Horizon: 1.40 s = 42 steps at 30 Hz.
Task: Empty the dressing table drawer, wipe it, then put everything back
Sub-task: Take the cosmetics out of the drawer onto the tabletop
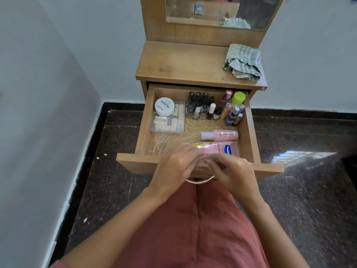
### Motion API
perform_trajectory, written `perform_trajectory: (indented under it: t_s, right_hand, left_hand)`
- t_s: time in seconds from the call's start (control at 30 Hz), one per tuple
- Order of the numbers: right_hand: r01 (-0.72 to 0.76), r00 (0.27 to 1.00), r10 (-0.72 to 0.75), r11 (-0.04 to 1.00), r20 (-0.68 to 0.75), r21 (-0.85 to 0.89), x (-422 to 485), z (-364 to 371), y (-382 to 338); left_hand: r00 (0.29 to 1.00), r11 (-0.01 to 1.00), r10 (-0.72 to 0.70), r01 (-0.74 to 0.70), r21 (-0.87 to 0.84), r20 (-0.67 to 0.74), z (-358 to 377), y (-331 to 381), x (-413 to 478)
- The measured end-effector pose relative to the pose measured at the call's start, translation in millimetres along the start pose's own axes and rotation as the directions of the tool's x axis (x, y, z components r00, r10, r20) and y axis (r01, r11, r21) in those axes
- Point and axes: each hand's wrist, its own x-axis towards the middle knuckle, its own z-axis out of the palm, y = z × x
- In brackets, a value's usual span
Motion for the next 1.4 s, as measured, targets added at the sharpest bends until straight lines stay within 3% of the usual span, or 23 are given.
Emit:
perform_trajectory:
  t_s: [0.1, 0.2, 0.33, 0.4, 0.53, 0.6, 0.67, 0.77, 0.83, 1.03, 1.23, 1.4]
  right_hand:
    - [-0.13, 0.991, 0.128, 0.987, 0.021, 0.091, 21, -8, 9]
    - [-0.189, 0.977, 0.18, 0.98, 0.117, 0.063, 43, -8, 26]
    - [-0.235, 0.941, 0.22, 0.972, 0.257, 0.029, 68, -3, 50]
    - [-0.251, 0.919, 0.24, 0.968, 0.313, -0.006, 78, 2, 58]
    - [-0.327, 0.881, 0.302, 0.945, 0.364, 0.006, 98, 18, 59]
    - [-0.363, 0.853, 0.344, 0.932, 0.392, -0.027, 108, 24, 59]
    - [-0.364, 0.797, 0.386, 0.921, 0.465, -0.14, 116, 25, 63]
    - [-0.299, 0.727, 0.392, 0.92, 0.564, -0.253, 124, 24, 73]
    - [-0.246, 0.71, 0.377, 0.924, 0.595, -0.293, 125, 22, 78]
    - [-0.154, 0.724, 0.338, 0.929, 0.601, -0.336, 124, 20, 82]
    - [-0.152, 0.682, 0.347, 0.928, 0.643, -0.34, 125, 19, 85]
    - [-0.219, 0.658, 0.343, 0.939, 0.671, -0.264, 129, 13, 84]
  left_hand:
    - [0.978, 0.974, -0.195, 0.201, -0.102, 0.069, -5, -10, 21]
    - [0.889, 0.913, -0.358, 0.398, -0.095, 0.286, -4, -29, 42]
    - [0.751, 0.874, -0.405, 0.486, -0.022, 0.521, 2, -50, 56]
    - [0.723, 0.853, -0.431, 0.522, -0.017, 0.541, 6, -57, 61]
    - [0.691, 0.767, -0.594, 0.641, 0.033, 0.412, 9, -78, 71]
    - [0.67, 0.765, -0.606, 0.638, 0.085, 0.428, 9, -86, 77]
    - [0.607, 0.774, -0.564, 0.625, 0.102, 0.56, 10, -87, 81]
    - [0.491, 0.782, -0.479, 0.615, 0.099, 0.728, 12, -86, 82]
    - [0.45, 0.775, -0.443, 0.627, 0.078, 0.776, 14, -86, 77]
    - [0.421, 0.793, -0.406, 0.603, 0.084, 0.811, 19, -84, 68]
    - [0.451, 0.787, -0.427, 0.613, 0.076, 0.783, 18, -78, 64]
    - [0.452, 0.706, -0.475, 0.708, 0.021, 0.755, 12, -74, 65]
